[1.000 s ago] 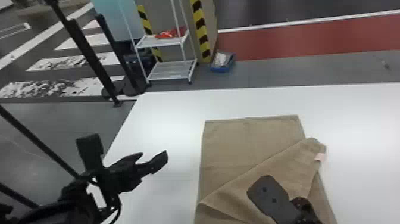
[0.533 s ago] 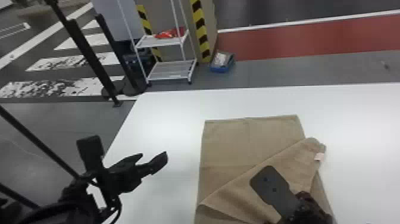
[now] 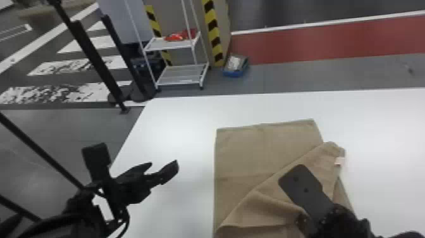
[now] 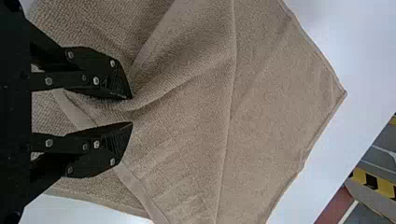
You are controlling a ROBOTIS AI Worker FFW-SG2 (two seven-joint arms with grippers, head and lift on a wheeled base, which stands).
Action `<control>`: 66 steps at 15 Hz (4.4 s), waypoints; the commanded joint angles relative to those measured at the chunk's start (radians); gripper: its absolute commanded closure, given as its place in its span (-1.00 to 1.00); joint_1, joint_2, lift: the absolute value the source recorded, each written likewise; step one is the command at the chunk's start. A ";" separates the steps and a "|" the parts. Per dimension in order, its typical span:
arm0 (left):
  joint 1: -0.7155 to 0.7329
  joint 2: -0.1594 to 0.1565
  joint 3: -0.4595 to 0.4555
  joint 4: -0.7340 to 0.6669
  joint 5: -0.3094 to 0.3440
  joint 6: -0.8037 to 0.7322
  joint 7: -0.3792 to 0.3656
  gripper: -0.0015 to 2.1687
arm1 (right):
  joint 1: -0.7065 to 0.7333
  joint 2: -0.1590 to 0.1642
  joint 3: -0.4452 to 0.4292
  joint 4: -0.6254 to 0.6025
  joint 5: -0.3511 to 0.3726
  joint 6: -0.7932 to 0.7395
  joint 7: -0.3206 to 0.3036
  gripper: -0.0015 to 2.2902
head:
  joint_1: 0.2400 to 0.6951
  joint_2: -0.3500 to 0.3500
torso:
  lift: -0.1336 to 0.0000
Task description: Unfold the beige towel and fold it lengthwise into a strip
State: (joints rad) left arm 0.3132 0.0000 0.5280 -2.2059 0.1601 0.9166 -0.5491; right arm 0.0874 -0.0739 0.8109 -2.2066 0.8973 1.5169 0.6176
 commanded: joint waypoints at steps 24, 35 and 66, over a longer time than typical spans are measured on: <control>-0.345 0.037 -0.238 0.382 -0.379 -0.055 -0.170 -0.88 | -0.032 -0.138 -0.934 -0.185 -0.429 -0.091 0.093 0.79 | 1.00 0.04 | -0.88; -0.339 0.029 -0.385 0.431 -0.415 -0.138 -0.112 -0.87 | -0.052 -0.155 -1.130 -0.113 -0.477 -0.109 0.093 0.79 | 1.00 -0.56 | -0.88; -0.483 0.048 -0.203 0.465 -0.531 -0.061 -0.163 0.98 | -0.439 -0.142 -0.865 0.277 -0.486 -0.468 0.051 0.79 | 1.00 -0.23 | -0.88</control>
State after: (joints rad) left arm -0.1361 0.0395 0.2699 -1.7394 -0.3749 0.8240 -0.7234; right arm -0.2497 -0.2219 -0.1046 -2.0467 0.4174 1.1610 0.6751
